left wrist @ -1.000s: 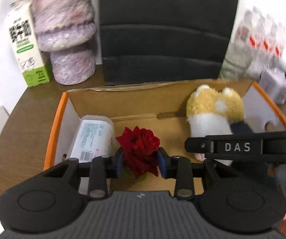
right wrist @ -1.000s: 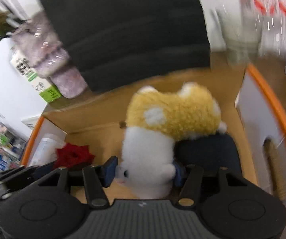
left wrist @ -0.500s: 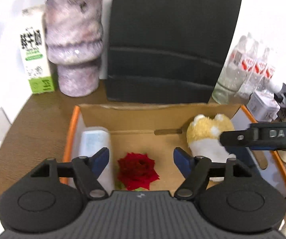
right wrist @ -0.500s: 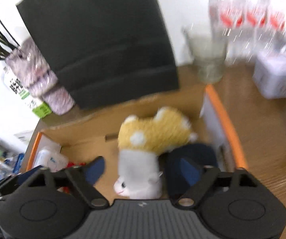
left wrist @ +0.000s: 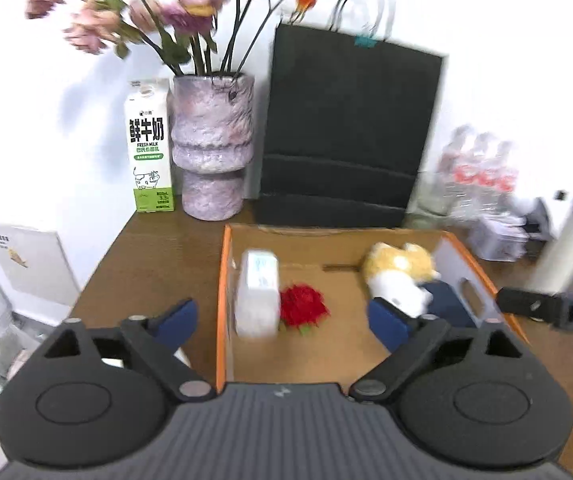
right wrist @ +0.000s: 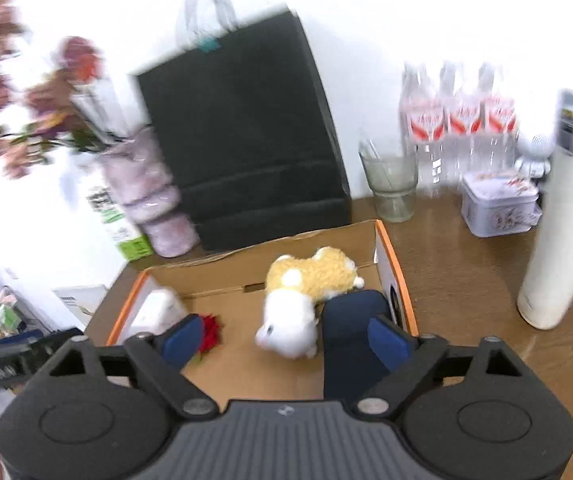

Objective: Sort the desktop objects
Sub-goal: 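Carry the rose with the left tool while the right tool carries the sheep into the box, then withdraw both tools from the box back over the table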

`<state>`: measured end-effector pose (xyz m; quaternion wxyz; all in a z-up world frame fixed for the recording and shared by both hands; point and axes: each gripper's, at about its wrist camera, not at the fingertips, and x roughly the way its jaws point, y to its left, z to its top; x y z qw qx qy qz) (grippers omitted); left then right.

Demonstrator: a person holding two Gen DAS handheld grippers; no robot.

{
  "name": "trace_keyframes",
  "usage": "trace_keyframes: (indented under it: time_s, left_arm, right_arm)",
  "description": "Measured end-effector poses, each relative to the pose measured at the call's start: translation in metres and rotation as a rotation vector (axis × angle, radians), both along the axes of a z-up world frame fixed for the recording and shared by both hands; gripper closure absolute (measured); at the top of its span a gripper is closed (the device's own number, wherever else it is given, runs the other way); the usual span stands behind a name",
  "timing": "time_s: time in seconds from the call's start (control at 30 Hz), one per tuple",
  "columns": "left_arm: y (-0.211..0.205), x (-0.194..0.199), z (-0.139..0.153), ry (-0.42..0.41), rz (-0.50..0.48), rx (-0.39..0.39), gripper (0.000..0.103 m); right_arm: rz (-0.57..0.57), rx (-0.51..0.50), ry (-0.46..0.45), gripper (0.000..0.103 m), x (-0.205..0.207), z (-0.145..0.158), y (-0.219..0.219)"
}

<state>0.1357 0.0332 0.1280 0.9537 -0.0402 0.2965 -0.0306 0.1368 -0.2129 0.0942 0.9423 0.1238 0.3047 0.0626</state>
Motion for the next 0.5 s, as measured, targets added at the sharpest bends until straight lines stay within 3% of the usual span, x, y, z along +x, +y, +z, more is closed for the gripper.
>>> trace_keyframes:
  time_s: [0.1, 0.23, 0.33, 0.43, 0.5]
  left_arm:
    - [0.0, -0.061, -0.024, -0.052, -0.002, -0.035, 0.005]
    - [-0.005, -0.129, -0.068, -0.098, 0.019, -0.006, 0.001]
    - [-0.005, -0.168, -0.097, -0.11, 0.031, 0.042, 0.001]
    - [-0.005, -0.193, -0.109, -0.082, -0.005, -0.013, 0.0]
    - [-0.009, -0.201, -0.113, -0.112, -0.045, -0.003, 0.0]
  right_arm:
    - [-0.001, -0.102, -0.038, 0.011, -0.054, -0.024, 0.014]
    - [0.013, -0.177, -0.065, 0.011, -0.124, -0.058, 0.026]
    - [0.048, -0.194, -0.069, 0.011, -0.165, -0.08, 0.032]
    - [0.085, -0.185, -0.063, 0.011, -0.195, -0.093, 0.034]
    - [0.069, -0.149, -0.09, 0.008, -0.209, -0.098, 0.032]
